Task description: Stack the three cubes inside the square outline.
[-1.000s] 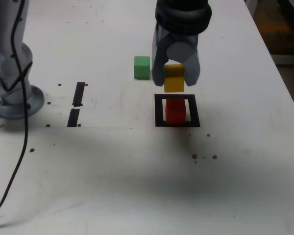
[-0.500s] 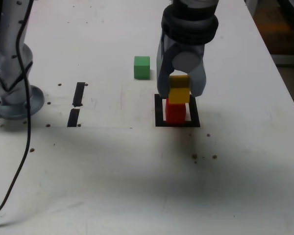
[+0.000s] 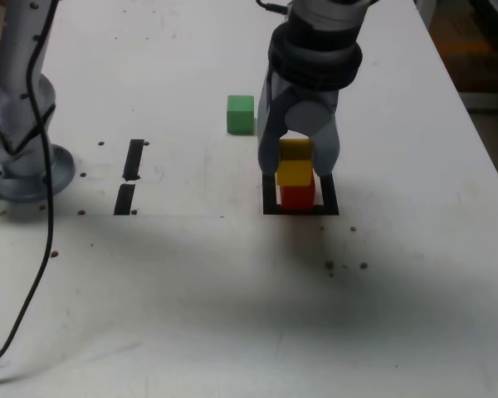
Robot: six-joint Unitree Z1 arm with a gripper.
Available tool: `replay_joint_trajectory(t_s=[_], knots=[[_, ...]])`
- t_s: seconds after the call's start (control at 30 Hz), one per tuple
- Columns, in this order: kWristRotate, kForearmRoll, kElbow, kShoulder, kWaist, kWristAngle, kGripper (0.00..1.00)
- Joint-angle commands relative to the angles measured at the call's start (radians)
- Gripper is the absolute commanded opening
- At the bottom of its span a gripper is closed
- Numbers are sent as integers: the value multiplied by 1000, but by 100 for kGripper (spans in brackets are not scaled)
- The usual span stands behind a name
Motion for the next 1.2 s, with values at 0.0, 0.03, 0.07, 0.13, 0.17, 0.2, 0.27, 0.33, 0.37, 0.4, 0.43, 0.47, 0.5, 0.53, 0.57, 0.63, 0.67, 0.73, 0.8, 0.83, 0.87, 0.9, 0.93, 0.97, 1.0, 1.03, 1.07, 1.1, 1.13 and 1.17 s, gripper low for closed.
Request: replay_joint_trajectory(t_s=[0.0, 0.03, 0.07, 0.13, 0.17, 0.2, 0.27, 0.33, 0.37, 0.4, 0.43, 0.47, 0.5, 0.53, 0.57, 0.63, 0.67, 0.73, 0.8, 0.83, 0.87, 0.9, 0.93, 0.97, 1.0, 1.03, 1.07, 1.1, 1.13, 1.17], knots=[[3, -8, 8, 1, 3, -6, 34], [4, -13, 12, 1, 4, -7, 34], [5, -19, 15, 1, 4, -8, 35], [7, -29, 21, 1, 5, -9, 35], [8, -35, 24, 1, 6, -10, 35], [9, -40, 26, 1, 6, -10, 35], [10, -48, 31, 1, 8, -9, 36], [12, -57, 38, 1, 10, -8, 38], [12, -60, 41, 1, 11, -7, 39], [13, -63, 44, 1, 12, -7, 40], [13, -66, 47, 1, 13, -6, 41], [13, -69, 50, 0, 14, -6, 42], [13, -73, 53, 0, 15, -5, 42], [13, -76, 56, 0, 16, -4, 43], [13, -79, 58, 0, 17, -2, 43], [13, -86, 62, 1, 18, 1, 44], [14, -88, 64, 1, 19, 3, 44], [14, -90, 66, 0, 20, 8, 44], [14, -91, 67, 0, 21, 13, 44], [15, -92, 68, 0, 21, 16, 44], [15, -92, 68, 0, 21, 19, 44], [15, -92, 68, 0, 21, 23, 44], [15, -92, 68, 0, 21, 26, 44], [15, -92, 68, -1, 21, 29, 44], [15, -93, 68, -1, 21, 32, 44], [14, -93, 67, -1, 21, 34, 44], [15, -93, 66, -1, 21, 36, 44], [15, -94, 66, -2, 21, 38, 45], [14, -95, 65, -2, 21, 40, 46], [14, -96, 65, -3, 21, 41, 49]])
